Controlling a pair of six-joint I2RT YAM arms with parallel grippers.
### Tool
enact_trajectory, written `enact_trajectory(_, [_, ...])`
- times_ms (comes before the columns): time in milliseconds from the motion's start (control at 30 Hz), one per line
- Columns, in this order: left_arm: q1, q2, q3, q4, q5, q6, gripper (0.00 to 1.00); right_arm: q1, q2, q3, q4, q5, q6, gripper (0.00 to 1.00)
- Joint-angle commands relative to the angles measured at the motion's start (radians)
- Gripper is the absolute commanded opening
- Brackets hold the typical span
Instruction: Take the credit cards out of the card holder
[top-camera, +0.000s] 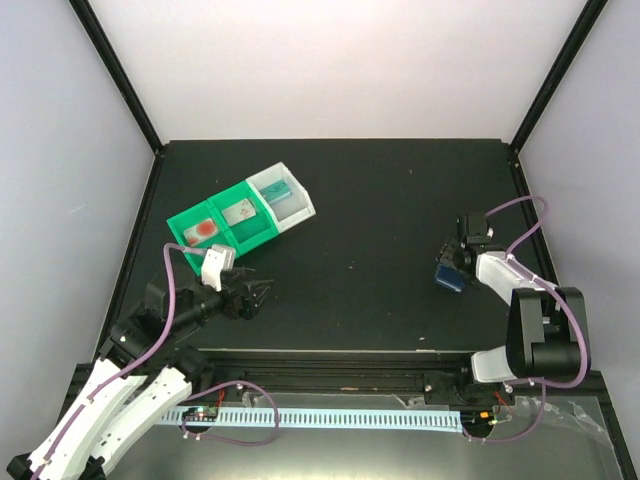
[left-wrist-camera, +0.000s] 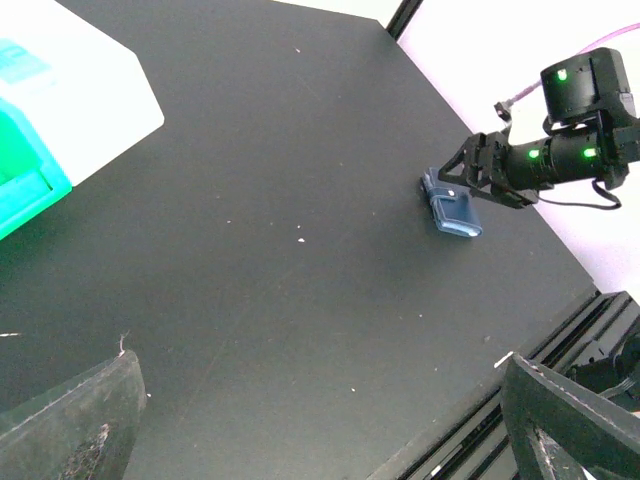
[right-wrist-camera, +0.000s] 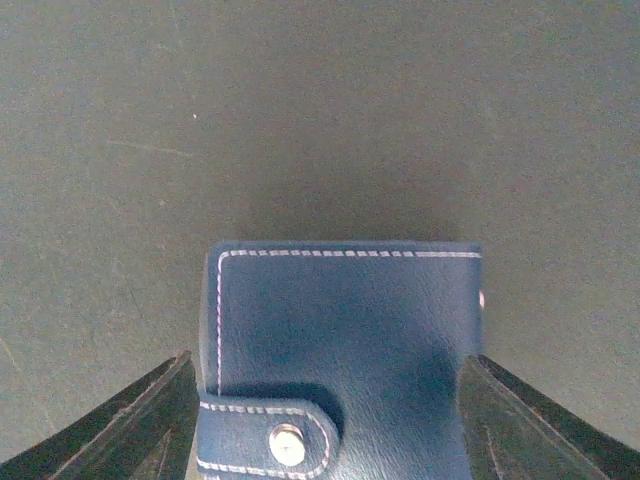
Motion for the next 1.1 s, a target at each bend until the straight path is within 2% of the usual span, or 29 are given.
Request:
enact_trajectory(0, [0.005, -0.012, 0.006, 0.019, 0.019, 0.016, 0.99, -0.034, 0.055, 0.005, 0.097, -0.079, -0.035, 0.71])
enact_trajectory(267, [0.005, -0.014, 0.006, 0.014, 0.005, 0.011, 0.99, -0.029, 0.132, 0.037, 0.095, -0.241, -0.092, 0.65])
enact_trajectory(500, [0.005, -0.004, 0.003, 0.017, 0.012, 0.002, 0.99, 0.069, 0.118, 0.026, 0.078, -0.332, -0.094, 0.64])
enact_trajectory(700, [0.006, 0.009, 0.001, 0.014, 0.018, -0.023, 0.99, 0.179, 0.084, -0.012, 0.081, -0.354, -0.065, 0.63])
enact_trajectory(800, [0.005, 0.018, -0.001, 0.014, 0.032, -0.034, 0.99, 0.189, 0.043, -0.012, 0.045, -0.313, -0.087, 0.63])
enact_trajectory(900, [0.005, 0.023, -0.008, 0.022, 0.06, -0.044, 0.99, 0.183, -0.013, 0.006, -0.008, -0.203, -0.114, 0.68])
enact_trajectory(967, [0.006, 0.025, -0.017, 0.032, 0.079, -0.05, 0.99, 0.164, -0.032, 0.017, -0.023, -0.156, -0.128, 0.78])
enact_trajectory(1067, [0.005, 0.03, -0.032, 0.049, 0.106, -0.058, 0.99, 0.108, -0.002, 0.033, -0.007, -0.203, -0.15, 0.86])
